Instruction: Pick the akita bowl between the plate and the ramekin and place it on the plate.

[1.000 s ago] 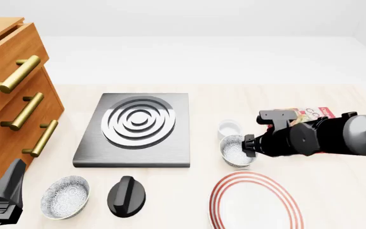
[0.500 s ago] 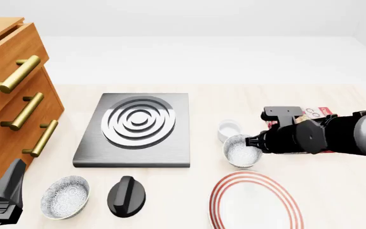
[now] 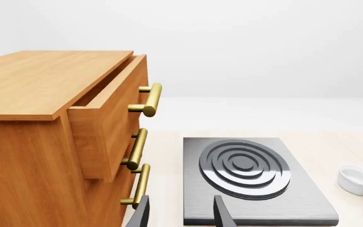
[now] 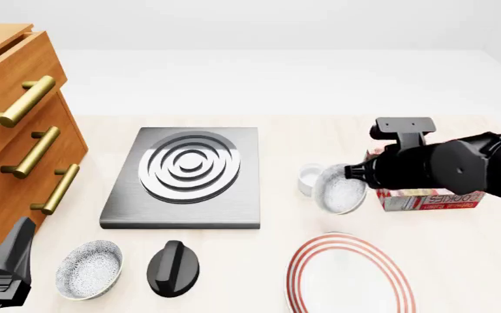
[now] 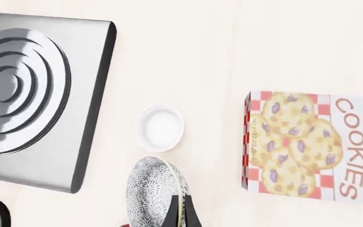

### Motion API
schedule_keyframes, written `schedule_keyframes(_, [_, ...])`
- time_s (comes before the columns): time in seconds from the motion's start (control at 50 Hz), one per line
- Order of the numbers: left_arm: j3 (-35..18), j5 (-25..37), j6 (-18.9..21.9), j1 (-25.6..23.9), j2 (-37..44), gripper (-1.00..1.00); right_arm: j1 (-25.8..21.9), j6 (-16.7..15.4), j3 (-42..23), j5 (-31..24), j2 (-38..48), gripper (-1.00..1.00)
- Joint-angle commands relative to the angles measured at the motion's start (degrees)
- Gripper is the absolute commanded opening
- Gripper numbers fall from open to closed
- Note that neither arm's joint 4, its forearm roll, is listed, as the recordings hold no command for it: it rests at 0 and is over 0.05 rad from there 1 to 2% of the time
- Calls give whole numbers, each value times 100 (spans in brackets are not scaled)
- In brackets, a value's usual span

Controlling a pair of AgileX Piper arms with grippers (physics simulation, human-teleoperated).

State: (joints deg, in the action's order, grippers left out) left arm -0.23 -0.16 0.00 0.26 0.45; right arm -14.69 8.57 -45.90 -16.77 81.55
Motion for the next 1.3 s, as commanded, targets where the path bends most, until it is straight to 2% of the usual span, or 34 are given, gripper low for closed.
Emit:
schedule_keyframes(0.02, [0, 0, 0, 1, -1, 100, -113, 49, -173, -481, -633, -100])
schedule_keyframes(0.22, [0, 0, -1, 1, 1, 100, -314, 60, -294, -1143, -1440, -100])
schedule_keyframes(0.4, [0, 0, -1, -1, 1, 100, -428, 2, -47, -1231, -1779, -100])
schedule_keyframes(0.46, [0, 0, 0, 0, 0, 100, -485, 62, 38, -1190, -1755, -100])
schedule_keyframes(0.56, [0, 0, 0, 0, 0, 100, -435, -67, 368, -1056, -1876, -100])
schedule_keyframes(0.76, [0, 0, 0, 0, 0, 100, -645, 8, 757, -895, -1901, -100])
schedule_keyframes(0.8, [0, 0, 0, 0, 0, 100, -588, -127, 888, -823, -1929, -100])
schedule_keyframes(0.86, [0, 0, 0, -1, 0, 100, -608, -132, 1018, -769, -1938, -100])
schedule_keyframes(1.3, [0, 0, 1, -1, 0, 100, -761, -87, 1448, -673, -2063, -100])
